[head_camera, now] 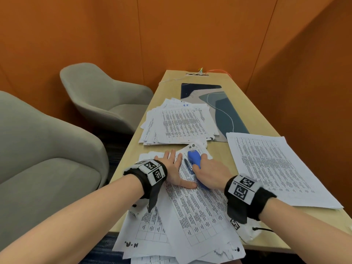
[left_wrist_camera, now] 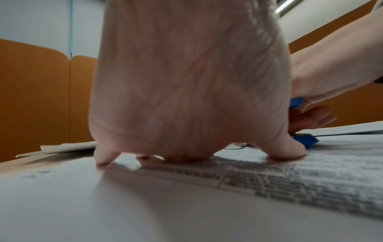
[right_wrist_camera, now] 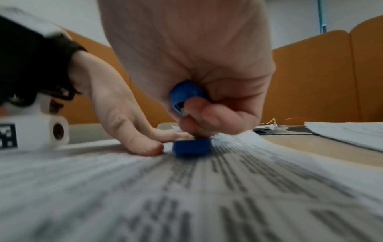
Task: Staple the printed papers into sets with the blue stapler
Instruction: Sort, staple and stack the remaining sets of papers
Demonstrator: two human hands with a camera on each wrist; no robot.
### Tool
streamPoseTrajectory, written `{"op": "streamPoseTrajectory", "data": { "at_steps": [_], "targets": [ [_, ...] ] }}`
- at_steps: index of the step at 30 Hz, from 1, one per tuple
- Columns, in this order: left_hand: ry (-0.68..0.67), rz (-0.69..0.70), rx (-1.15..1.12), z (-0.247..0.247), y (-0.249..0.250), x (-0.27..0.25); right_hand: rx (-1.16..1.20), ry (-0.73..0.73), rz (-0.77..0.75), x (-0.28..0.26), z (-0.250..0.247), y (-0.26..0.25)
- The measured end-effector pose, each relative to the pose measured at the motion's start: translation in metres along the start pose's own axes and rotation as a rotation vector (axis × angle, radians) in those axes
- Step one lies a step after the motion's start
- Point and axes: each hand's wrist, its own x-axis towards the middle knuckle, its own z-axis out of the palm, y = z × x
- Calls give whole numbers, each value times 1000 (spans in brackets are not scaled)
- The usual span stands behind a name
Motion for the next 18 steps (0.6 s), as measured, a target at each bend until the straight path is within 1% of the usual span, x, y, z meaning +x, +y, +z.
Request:
{"op": "streamPoseTrajectory", "data": {
  "at_steps": [5,9,11,15,18],
  "targets": [
    [19,-2,9,1,1,0,-35,5,14,3,-2,-5],
    [3,-19,23,-3,3,-3,-6,-42,36,11,-5,-9],
    [15,-10,18,-2,3,-4,2,-73,58,19,-9,-13],
    [40,-1,-28,-3,2,-7,-32,-91,50,34,-15,-23],
    [47,12,-46,-1,0,-7,92,-142,48,36,-21,-17]
  ]
}}
